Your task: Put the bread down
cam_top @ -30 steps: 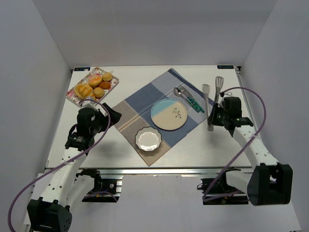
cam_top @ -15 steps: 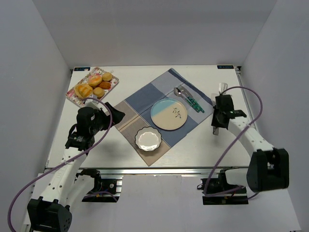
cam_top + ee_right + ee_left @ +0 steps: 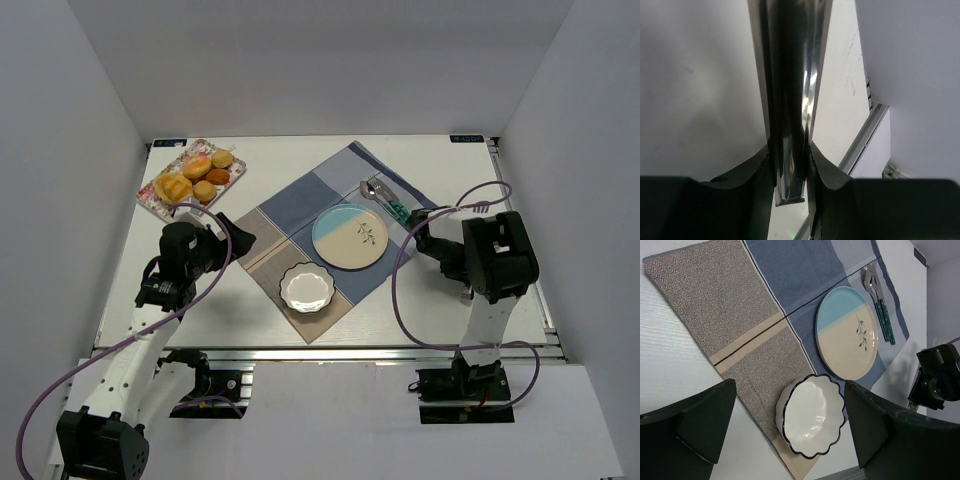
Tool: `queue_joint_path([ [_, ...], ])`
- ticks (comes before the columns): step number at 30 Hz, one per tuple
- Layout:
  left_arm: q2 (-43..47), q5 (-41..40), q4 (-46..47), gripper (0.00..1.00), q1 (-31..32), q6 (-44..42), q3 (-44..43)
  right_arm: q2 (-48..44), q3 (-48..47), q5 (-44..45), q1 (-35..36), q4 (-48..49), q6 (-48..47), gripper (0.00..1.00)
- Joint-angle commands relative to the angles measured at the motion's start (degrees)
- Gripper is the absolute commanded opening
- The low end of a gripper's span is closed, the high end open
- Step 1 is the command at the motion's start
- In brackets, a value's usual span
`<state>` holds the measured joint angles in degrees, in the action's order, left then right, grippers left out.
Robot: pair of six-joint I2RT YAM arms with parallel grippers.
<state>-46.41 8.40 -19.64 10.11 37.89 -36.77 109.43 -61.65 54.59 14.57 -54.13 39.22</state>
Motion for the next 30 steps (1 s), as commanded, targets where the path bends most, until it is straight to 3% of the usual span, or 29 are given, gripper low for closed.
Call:
queue_joint_path([
  [1,0.18,-1.81,-1.10,0.98,0.09,-0.71,-0.84,-1.22,-1.11,-0.78,1.78,-1.35,-0.60,0.09],
  [6,0.36,-2.43,-1.45,0.98,0.00,-0.62,-0.93,-10.71,6.43,-18.50,1.87,18.51,-12.67,0.32],
  [7,0.45,-2.60,-1.63,0.98,0.09,-0.62,-0.93,-13.25,7.06,-20.29,1.78,21.32,-14.85,0.41],
  [13,0.53,-3.22,-1.89,0.98,0.00,-0.45,-0.84,-16.35,7.07,-26.02,1.25,21.26,-16.46,0.53],
  [24,-0.78,-3.57,-1.98,0.98,0.09,-0.36,-0.67,-27.68,13.92,-36.66,-4.54,28.55,-19.62,0.59],
  [27,-0.96,-3.74,-1.81,0.98,0.09,-0.36,-0.84,-29.36,14.80,-38.59,-6.21,29.34,-21.99,0.76],
  [28,-1.13,-3.83,-1.81,0.98,0.09,-0.36,-0.76,-29.10,14.98,-39.37,-7.00,29.60,-23.04,0.88],
  [30,-1.05,-4.01,-1.81,0.98,0.09,-0.36,-0.84,-27.44,14.89,-40.00,-7.80,29.88,-23.32,0.89],
])
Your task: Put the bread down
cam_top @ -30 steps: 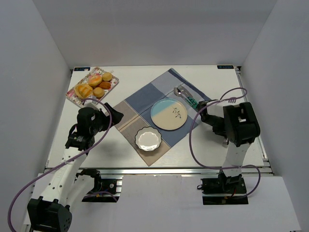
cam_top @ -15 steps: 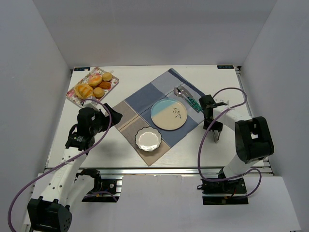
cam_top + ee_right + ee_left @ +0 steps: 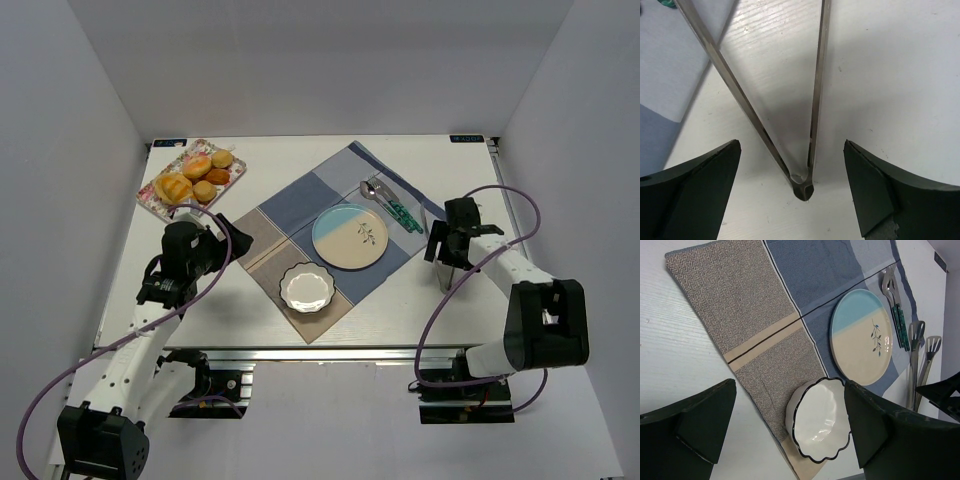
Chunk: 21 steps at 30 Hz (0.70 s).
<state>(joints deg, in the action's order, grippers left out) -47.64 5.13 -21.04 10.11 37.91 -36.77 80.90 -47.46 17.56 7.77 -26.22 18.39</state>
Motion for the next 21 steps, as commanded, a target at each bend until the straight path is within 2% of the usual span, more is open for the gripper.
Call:
queue_joint_path([
  [1,0.09,-0.90,-0.41,0.98,0.09,-0.38,-0.93,1.71,0.44,-2.36,-1.26,1.35,-2.14,0.89],
  [6,-0.53,-1.35,-0.06,0.98,0.00,-0.29,-0.93,4.08,0.53,-6.48,-1.27,3.97,-4.16,0.89],
  [12,-0.79,-2.49,-0.85,0.98,0.00,-0.29,-1.37,11.63,-3.07,-3.59,-1.35,7.13,-3.72,0.89],
  [15,-0.70,-3.54,-1.55,0.98,0.00,-0.03,-1.72,14.36,-4.04,0.71,-1.35,7.58,-1.62,0.89],
  [17,-0.70,-3.98,-1.73,0.98,0.00,0.06,-1.72,14.98,-3.96,2.90,-1.35,7.50,-0.64,0.86],
  [19,-0.61,-4.16,-1.90,0.98,0.00,0.06,-2.07,15.33,-3.52,3.62,-1.27,7.94,0.06,0.79],
  [20,-0.70,-4.25,-2.16,0.98,0.00,0.06,-2.16,15.16,-3.17,3.53,-1.27,8.11,0.33,0.74],
  [21,-0.70,-4.33,-2.25,0.98,0.00,0.14,-2.34,15.07,-2.90,3.27,-1.27,8.11,0.33,0.65],
])
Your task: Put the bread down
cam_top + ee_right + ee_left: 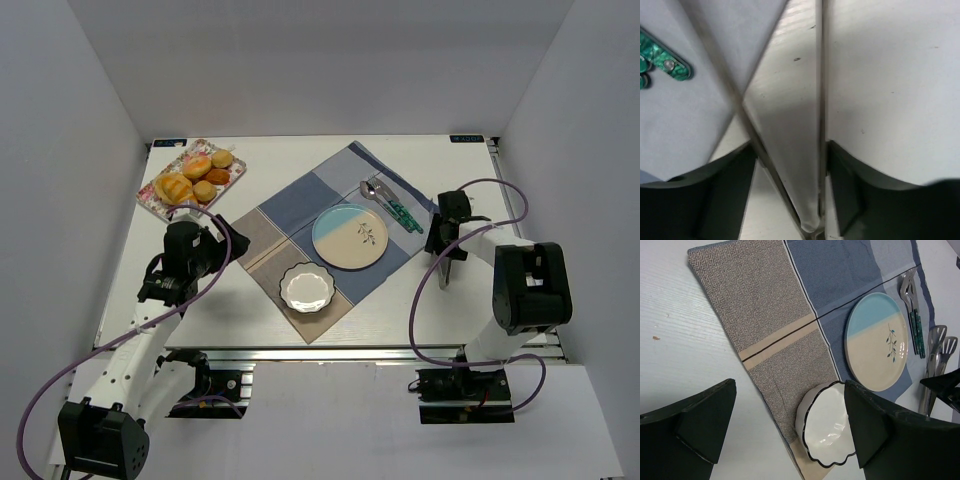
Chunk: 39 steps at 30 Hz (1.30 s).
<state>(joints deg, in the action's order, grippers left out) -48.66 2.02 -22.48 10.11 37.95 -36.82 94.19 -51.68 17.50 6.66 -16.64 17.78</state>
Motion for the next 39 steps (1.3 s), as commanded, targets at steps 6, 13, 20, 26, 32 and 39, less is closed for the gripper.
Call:
queue_joint_path([
  [6,1.03,-1.23,-1.69,0.98,0.00,0.54,-2.73,-2.69,3.60,2.28,-0.24,-1.72,1.55,0.40],
  [13,1.99,-3.25,-4.24,0.98,0.00,1.95,-3.43,-13.06,1.24,-0.52,-0.15,-6.99,-0.37,0.29],
  [20,2.61,-7.20,-10.29,0.98,0.09,4.76,-5.19,-23.52,-2.19,-9.22,1.86,-9.28,-6.79,0.28],
  [26,2.70,-13.42,-18.45,0.98,0.09,8.97,-8.79,-16.71,-13.40,-10.71,19.42,-10.86,-11.18,0.28],
  [32,5.77,-19.77,-25.67,0.98,0.00,10.30,-11.69,-4.74,-26.44,-10.83,31.04,-13.05,-12.43,0.26],
  [39,7.27,-17.50,-23.93,0.98,0.00,10.04,-10.55,-3.76,-24.78,-13.52,31.05,-10.61,-12.76,0.29],
])
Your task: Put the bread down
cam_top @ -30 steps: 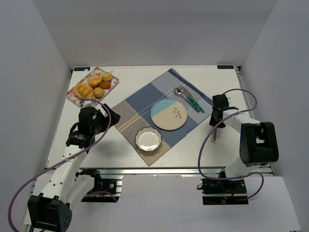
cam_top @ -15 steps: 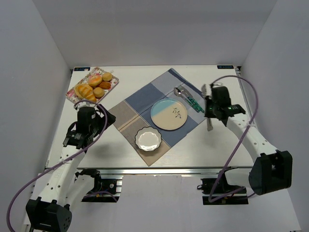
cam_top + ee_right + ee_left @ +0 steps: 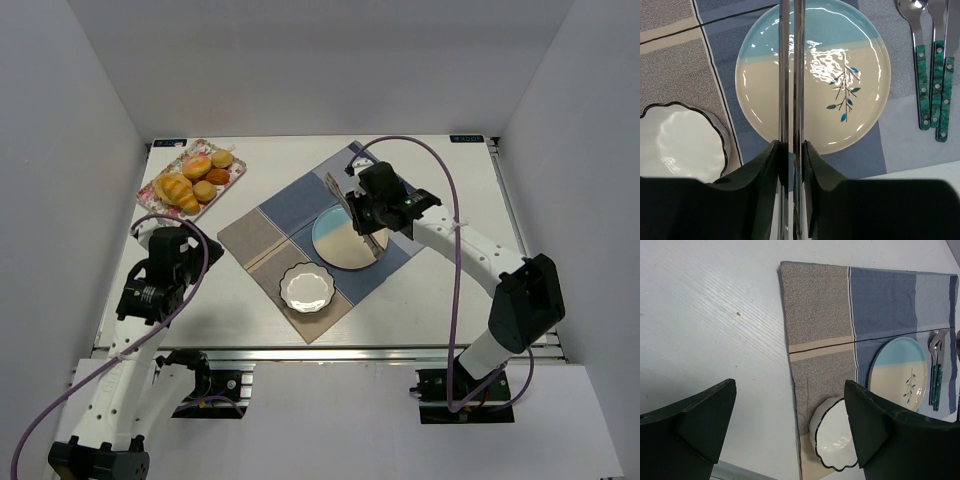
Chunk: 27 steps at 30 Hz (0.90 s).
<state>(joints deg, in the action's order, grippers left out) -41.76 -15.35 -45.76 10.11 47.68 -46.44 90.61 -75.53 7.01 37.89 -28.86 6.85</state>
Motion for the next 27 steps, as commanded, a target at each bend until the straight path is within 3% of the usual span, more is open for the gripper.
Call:
queue_joint_path([
  [1,0.36,0.32,-0.65,0.98,0.00,0.13,-1.29,0.44,-2.42,-5.57,0.34,1.96,-2.02,0.30],
  [6,1.32,-2.57,-5.30,0.98,0.09,0.40,-4.01,11.50,-14.62,-4.11,6.49,-1.45,-2.72,0.32],
  [16,5.10,-5.56,-11.54,0.98,0.00,0.75,-6.56,39.62,-50.58,-2.88,15.11,-6.03,2.98,0.42],
  [20,5.37,-5.65,-12.16,0.98,0.09,0.57,-7.00,42.02,-51.92,-2.43,17.30,2.46,4.39,0.51],
  [24,5.55,-5.30,-12.16,0.98,0.00,0.22,-6.74,43.16,-51.56,-1.73,18.18,6.44,5.98,0.42],
  [27,5.81,-5.04,-12.25,0.98,0.09,0.31,-6.30,42.90,-50.78,-1.12,18.54,8.20,6.60,0.42],
])
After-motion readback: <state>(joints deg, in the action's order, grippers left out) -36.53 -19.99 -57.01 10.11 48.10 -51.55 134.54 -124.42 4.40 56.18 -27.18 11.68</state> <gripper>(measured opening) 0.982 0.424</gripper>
